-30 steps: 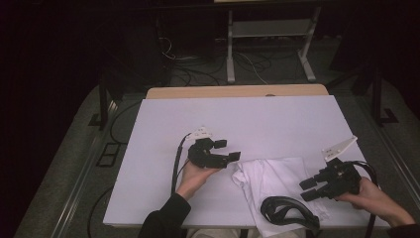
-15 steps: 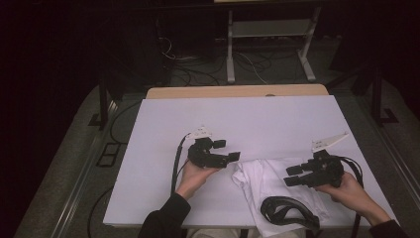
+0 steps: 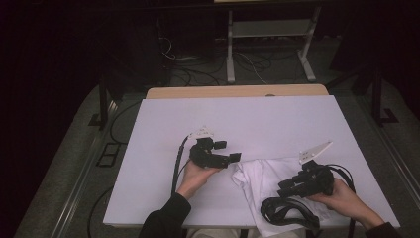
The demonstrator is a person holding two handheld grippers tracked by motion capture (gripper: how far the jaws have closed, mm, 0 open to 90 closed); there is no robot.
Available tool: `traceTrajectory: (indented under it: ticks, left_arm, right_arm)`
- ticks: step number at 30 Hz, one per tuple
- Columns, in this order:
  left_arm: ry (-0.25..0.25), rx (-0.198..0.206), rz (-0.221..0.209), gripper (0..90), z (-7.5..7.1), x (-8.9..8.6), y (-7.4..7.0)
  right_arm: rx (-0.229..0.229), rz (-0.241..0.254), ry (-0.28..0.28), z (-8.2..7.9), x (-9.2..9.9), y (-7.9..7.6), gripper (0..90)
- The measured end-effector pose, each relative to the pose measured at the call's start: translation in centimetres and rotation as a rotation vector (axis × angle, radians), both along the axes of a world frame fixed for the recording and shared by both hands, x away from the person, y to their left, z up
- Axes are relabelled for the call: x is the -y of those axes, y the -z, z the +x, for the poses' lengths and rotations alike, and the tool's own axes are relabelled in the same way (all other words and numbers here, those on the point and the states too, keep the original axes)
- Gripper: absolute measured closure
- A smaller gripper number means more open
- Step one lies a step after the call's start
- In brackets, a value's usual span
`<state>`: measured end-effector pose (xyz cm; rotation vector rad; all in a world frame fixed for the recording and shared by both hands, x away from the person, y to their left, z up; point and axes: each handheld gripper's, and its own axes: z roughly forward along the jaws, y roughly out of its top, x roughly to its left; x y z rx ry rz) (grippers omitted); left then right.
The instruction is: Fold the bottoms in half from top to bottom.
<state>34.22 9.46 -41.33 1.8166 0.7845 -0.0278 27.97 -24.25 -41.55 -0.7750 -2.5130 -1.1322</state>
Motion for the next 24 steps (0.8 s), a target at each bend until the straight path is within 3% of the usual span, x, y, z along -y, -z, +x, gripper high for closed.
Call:
traceTrajectory:
  ticks: [3,5,12,24]
  left_arm:
    - [0.001,-0.001,0.000,16.4,0.1,0.0,0.1]
    - [0.000,-0.002,0.002,16.4,0.1,0.1,0.1]
    - [0.003,-0.010,0.005,16.2,0.2,0.2,0.3]
    - [0.023,-0.037,0.016,14.8,0.2,0.6,0.6]
  right_arm:
    - [-0.026,-0.019,-0.045,-0.3,-0.3,0.3,82.6]
    - [-0.046,-0.038,-0.077,-0.5,-0.7,0.6,87.5]
    - [-0.072,-0.083,-0.176,-1.4,-1.6,1.1,88.0]
    - [-0.080,-0.088,-0.264,-2.0,-1.9,1.1,87.8]
